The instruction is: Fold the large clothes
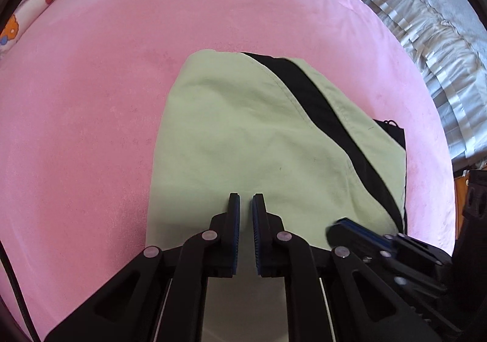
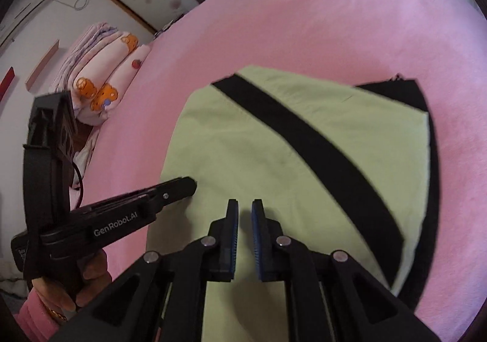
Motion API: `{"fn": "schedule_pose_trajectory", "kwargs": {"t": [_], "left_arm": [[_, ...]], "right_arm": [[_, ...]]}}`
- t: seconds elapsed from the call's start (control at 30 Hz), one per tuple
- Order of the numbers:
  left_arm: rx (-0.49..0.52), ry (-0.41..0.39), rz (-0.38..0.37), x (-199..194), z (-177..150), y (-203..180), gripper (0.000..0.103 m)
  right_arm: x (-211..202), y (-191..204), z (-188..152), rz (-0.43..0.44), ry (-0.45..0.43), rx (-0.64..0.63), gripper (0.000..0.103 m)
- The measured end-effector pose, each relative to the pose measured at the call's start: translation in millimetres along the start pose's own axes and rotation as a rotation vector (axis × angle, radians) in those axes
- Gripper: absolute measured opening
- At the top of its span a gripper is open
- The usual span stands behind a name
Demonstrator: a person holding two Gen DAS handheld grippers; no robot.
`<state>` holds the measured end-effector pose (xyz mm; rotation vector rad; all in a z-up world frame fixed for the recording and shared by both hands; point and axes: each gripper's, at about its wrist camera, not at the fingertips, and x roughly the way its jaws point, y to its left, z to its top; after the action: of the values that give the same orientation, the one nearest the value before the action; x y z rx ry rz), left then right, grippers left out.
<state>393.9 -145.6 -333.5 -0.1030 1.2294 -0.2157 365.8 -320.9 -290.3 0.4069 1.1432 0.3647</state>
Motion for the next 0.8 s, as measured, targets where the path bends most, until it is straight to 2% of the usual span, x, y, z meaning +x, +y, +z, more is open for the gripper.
{"fn": "schedule_pose_trajectory", "kwargs": {"t": [0.07, 0.2, 0.27, 0.43, 0.53, 0.63, 0.8], "left_arm": [[-0.007, 0.007, 0.012, 5, 0, 5, 0.006], [-0.03, 0.005, 0.004, 5, 4, 23, 0.006], [-0.029, -0.001, 0.021, 2, 2, 30, 0.006], [-0.036, -0.004, 0.062, -12, -5, 35, 0.006], [-0.006, -0.031, 0.018, -35, -26, 26, 0.006], [0.02, -0.005, -0.065, -52, -53, 15, 0.006], [0.025, 0.079, -0.159, -58, -90, -2, 0.007]], "right_arm": [[16, -2, -5, -0.038, 0.017, -0.023, 0.0], [19, -15, -3, -0.105, 0.023, -0.039, 0.0], [10, -26, -3, -0.187, 0.019, -0.059, 0.0], [-30, -62, -6, -0.294, 0.0, -0.004, 0.0], [-59, -62, -13, -0.28, -0.061, 0.031, 0.0], [-73, -41, -25, -0.197, -0.095, -0.003, 0.0], [-63, 10, -62, -0.044, -0.059, -0.088, 0.0]]}}
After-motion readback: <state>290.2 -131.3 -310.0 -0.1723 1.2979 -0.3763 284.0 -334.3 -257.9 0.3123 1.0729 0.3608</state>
